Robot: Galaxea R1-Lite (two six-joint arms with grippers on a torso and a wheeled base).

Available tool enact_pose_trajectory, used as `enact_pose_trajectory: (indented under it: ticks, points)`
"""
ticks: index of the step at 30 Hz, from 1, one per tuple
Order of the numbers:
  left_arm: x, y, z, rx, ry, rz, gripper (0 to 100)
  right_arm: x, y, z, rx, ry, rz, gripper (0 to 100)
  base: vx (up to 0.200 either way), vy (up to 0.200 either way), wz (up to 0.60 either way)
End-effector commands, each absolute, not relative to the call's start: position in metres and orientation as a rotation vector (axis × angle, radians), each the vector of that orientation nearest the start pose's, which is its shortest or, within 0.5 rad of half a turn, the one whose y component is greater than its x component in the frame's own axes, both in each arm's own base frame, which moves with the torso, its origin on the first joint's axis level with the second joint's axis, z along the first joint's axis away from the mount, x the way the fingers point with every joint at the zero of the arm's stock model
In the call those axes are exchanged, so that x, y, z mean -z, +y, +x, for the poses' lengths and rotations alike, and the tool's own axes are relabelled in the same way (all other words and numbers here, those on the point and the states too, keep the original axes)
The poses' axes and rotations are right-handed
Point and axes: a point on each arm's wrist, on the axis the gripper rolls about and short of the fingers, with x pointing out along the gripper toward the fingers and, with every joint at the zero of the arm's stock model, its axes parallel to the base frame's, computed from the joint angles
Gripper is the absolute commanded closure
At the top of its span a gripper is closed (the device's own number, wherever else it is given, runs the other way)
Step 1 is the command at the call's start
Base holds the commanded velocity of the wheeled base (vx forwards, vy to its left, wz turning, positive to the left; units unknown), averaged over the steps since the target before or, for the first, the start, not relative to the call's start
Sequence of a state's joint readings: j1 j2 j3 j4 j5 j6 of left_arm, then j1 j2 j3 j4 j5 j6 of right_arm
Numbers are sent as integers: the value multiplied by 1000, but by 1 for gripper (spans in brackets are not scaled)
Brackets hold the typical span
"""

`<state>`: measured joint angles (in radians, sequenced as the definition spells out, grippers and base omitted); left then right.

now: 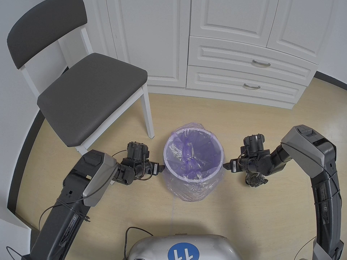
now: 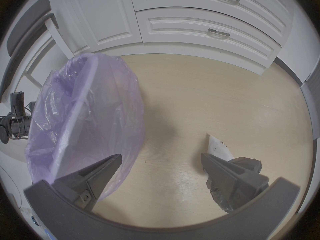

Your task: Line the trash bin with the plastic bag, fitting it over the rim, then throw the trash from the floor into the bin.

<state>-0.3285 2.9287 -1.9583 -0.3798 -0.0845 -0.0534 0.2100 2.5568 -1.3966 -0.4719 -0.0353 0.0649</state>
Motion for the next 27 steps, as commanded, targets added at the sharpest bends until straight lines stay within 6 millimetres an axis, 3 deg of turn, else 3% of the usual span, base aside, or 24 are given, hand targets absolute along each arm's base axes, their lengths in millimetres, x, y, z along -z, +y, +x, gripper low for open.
enact_pose_trajectory:
  ticks: [1, 11, 15, 18, 22, 23, 24, 26, 27]
  points:
    - [129, -171, 507, 393, 671, 37, 0, 31, 95, 458, -144, 694, -27, 0, 0, 0, 0]
    - [131, -162, 509, 374, 698, 39, 0, 31, 94, 455, -147, 699, -39, 0, 0, 0, 0]
    - [128, -152, 515, 326, 640, 75, 0, 9, 93, 448, -150, 676, -34, 0, 0, 0, 0]
    - [114, -146, 518, 271, 590, 95, 0, -12, 92, 441, -153, 630, -30, 0, 0, 0, 0]
    - [81, -141, 495, 275, 574, 82, 0, -37, 88, 425, -156, 558, -35, 0, 0, 0, 0]
    - [76, -141, 483, 281, 565, 81, 0, -42, 88, 418, -162, 541, -54, 0, 0, 0, 0]
    - [76, -141, 483, 281, 565, 81, 0, -42, 88, 418, -162, 541, -54, 0, 0, 0, 0]
    - [62, -144, 451, 308, 504, 77, 0, -51, 85, 403, -171, 490, -86, 0, 0, 0, 0]
    - [62, -144, 451, 308, 504, 77, 0, -51, 85, 403, -171, 490, -86, 0, 0, 0, 0]
